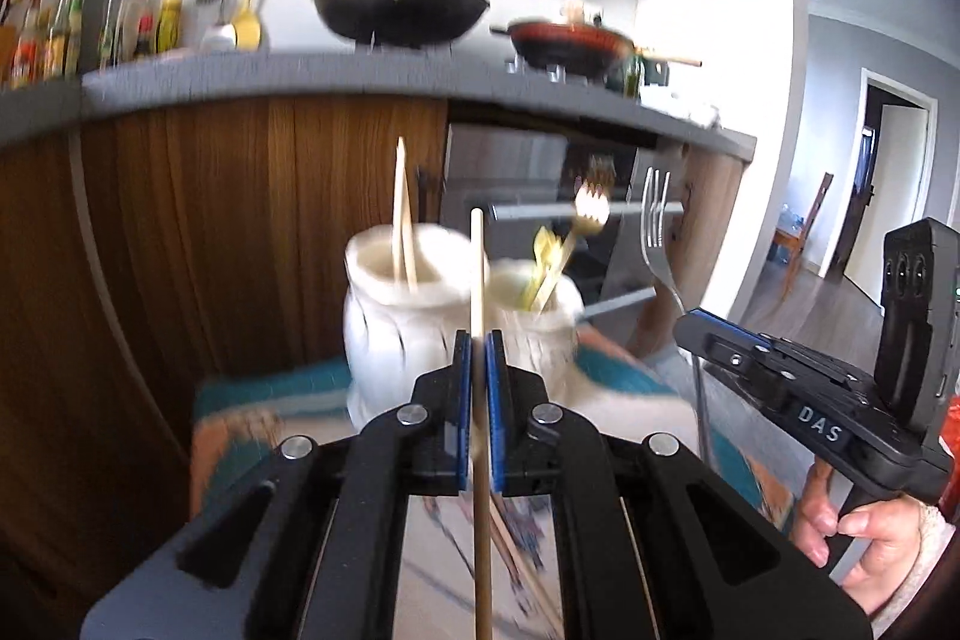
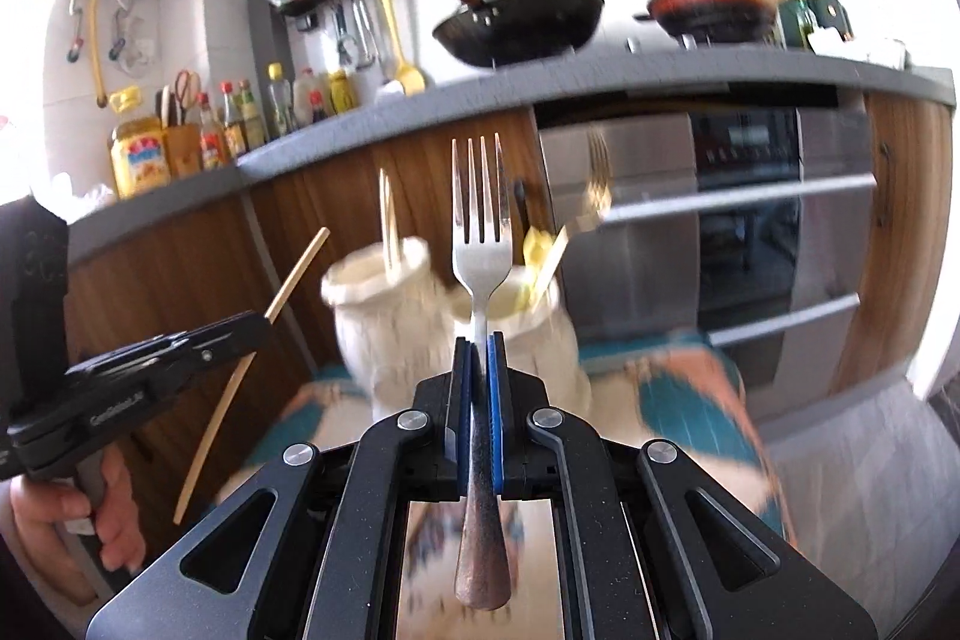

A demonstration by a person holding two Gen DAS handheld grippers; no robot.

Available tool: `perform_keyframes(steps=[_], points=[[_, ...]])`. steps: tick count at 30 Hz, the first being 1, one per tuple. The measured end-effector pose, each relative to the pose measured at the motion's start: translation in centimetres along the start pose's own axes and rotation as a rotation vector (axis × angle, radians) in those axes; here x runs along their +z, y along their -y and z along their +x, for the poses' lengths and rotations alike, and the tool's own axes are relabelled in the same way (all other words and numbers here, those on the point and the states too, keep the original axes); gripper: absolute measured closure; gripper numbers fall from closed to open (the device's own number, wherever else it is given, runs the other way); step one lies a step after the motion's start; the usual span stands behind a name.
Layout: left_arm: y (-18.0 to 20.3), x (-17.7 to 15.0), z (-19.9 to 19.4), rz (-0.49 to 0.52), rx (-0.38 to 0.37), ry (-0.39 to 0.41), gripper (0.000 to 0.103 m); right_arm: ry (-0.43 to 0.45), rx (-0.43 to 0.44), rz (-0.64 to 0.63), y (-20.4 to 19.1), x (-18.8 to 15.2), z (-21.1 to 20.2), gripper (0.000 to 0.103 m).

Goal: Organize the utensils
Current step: 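Carry the fork over the smaller cup with right while left carries chopstick over larger cup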

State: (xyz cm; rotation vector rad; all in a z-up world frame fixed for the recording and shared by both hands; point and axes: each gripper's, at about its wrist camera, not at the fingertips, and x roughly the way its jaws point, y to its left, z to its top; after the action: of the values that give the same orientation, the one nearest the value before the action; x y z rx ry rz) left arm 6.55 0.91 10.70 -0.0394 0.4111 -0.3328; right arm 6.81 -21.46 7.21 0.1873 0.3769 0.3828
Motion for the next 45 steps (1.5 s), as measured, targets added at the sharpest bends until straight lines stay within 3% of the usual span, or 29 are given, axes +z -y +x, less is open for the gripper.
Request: perform_keyframes(steps=[9, 17, 23, 30, 41, 45], points=[[-2.1, 7.8, 3.7, 0.001, 0.006, 0.136, 0.098, 0.138, 0.063, 0.052, 1.4, 5.9, 5.2, 0.097], [-1.7, 10.4, 8.2, 0.033, 0.034, 0.236, 0.098, 0.151, 0.081, 0.087, 2.9, 7.0, 9.4, 0.097], [-2.1, 8.5, 10.9, 0.048, 0.062, 0.261, 0.098, 0.13, 0.067, 0.044, 2.6, 6.1, 10.7, 0.097], [-3.3, 6.0, 9.7, 0.013, 0.063, 0.285, 0.098, 0.102, 0.061, -0.02, 1.5, 5.1, 10.6, 0.097], [-5.1, 1.9, 7.2, -0.064, 0.038, 0.117, 0.098, 0.048, 0.036, -0.068, 1.6, 3.0, 9.5, 0.097], [-5.2, 1.4, 7.0, -0.051, 0.026, 0.116, 0.098, 0.025, 0.028, -0.07, 1.6, 2.1, 9.1, 0.097]])
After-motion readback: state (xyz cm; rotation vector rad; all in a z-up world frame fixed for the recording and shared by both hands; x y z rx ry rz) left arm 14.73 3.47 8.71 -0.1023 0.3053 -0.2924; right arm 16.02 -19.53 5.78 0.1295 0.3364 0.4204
